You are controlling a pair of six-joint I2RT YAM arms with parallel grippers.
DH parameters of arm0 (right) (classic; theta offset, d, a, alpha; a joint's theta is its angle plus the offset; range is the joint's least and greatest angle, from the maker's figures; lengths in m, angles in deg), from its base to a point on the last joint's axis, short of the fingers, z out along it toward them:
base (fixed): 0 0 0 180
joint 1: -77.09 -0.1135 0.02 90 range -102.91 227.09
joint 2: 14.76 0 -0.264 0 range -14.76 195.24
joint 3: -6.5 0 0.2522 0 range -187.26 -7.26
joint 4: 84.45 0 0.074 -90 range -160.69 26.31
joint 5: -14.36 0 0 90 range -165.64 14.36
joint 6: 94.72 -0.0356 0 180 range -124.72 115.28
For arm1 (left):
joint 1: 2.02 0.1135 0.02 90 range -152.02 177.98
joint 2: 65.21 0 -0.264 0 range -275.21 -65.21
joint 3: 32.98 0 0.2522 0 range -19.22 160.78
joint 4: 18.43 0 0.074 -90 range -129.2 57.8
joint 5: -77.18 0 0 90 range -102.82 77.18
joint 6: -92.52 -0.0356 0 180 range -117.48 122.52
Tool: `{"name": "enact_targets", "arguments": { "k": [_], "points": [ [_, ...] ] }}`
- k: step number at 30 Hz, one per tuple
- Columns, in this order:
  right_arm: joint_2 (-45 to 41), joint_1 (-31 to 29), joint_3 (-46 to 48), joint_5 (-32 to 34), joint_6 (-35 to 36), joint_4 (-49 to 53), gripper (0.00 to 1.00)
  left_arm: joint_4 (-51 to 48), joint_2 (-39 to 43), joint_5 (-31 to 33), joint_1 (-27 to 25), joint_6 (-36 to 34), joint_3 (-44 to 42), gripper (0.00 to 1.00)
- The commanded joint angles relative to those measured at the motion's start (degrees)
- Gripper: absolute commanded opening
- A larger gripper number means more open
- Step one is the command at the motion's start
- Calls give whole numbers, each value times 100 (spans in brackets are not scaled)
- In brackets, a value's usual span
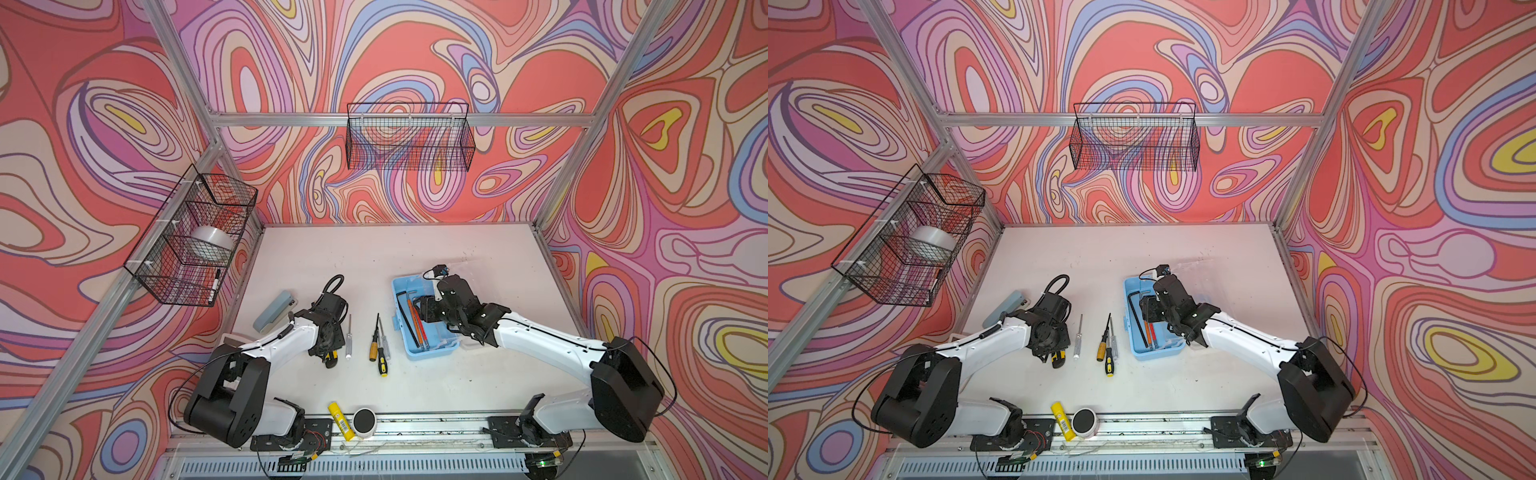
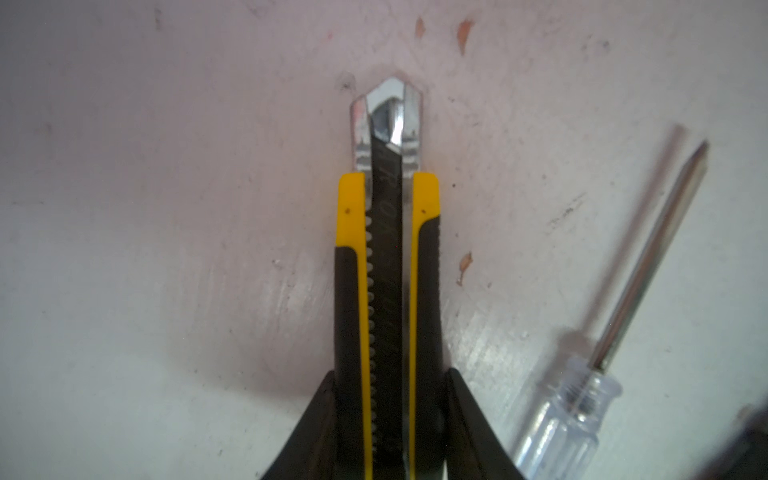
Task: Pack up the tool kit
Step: 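Carry the yellow utility knife into the blue box and release it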
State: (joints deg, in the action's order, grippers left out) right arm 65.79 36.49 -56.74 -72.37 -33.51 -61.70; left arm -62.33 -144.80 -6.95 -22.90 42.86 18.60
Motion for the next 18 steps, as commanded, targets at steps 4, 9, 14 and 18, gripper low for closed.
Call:
{"name": "enact_targets", "arguments": {
  "k": [4, 9, 14, 18],
  "points": [
    [-117, -18, 69, 172, -5, -50, 60, -85, 476, -105, 40, -53, 79, 31],
    [-202, -6, 44, 234, -27, 3, 60, -348, 1083, -300, 19, -15, 313, 30],
    [-589, 184, 44, 262, -49, 115, 60, -241, 1735, -653, -328, 327, 709, 30],
    [-980, 486, 8, 295, 29, 378, 60, 128, 1767, -543, -1115, 652, 1190, 32]
  ]
}}
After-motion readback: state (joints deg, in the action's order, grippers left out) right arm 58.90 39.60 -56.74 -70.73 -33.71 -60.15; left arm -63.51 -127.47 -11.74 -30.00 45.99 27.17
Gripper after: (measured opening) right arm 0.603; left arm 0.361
